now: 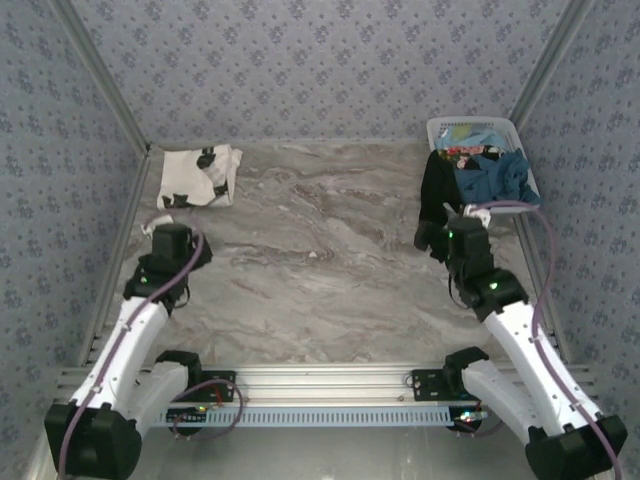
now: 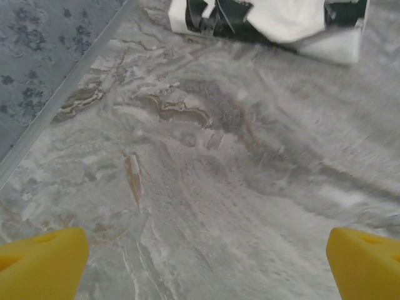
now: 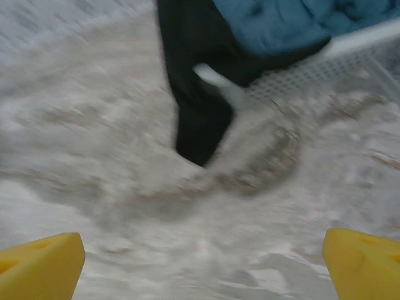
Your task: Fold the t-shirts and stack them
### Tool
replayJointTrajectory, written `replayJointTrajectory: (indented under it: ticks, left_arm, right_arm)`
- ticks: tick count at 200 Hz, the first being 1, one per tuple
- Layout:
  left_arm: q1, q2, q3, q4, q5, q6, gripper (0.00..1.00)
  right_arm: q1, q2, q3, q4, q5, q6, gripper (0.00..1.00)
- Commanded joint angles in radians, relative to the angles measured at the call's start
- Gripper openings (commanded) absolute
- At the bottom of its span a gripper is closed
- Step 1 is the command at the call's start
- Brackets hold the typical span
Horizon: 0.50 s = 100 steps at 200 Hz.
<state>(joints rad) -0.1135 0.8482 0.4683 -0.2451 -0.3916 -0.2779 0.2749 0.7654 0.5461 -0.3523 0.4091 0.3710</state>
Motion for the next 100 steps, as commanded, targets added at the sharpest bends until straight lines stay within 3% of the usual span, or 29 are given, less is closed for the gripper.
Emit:
replayJointTrajectory:
  ticks: [1,10,35,72,89,100]
  left_arm:
    - [0.089,0.059,-0.108,0.445,0.053,0.123,0.98]
    - [0.128,0.135,-0.129,0.526,0.099,0.103,0.98]
    - [0.133,0.356,-0.128,0.764,0.150,0.118,0.98]
    - [0.159,0.550,-0.028,0.887,0.210,0.157,0.98]
    - [0.183,0.597,-0.032,0.935,0.243,0.144,0.98]
    - [0.184,0.591,-0.039,0.935,0.256,0.150,0.98]
  right_arm:
    - [-0.070,0.022,-0.161,0.366,0.091,-0.211,1.00]
    - [-0.102,0.071,-0.199,0.449,0.054,-0.225,1.00]
    - [-0.176,0.236,-0.293,0.758,-0.063,-0.263,1.00]
    - [-0.257,0.482,-0.296,1.123,-0.214,-0.260,1.00]
    - [-0.270,0.548,-0.245,1.116,-0.260,-0.320,1.00]
    - [-0.287,0.603,-0.258,1.214,-0.284,-0.329,1.00]
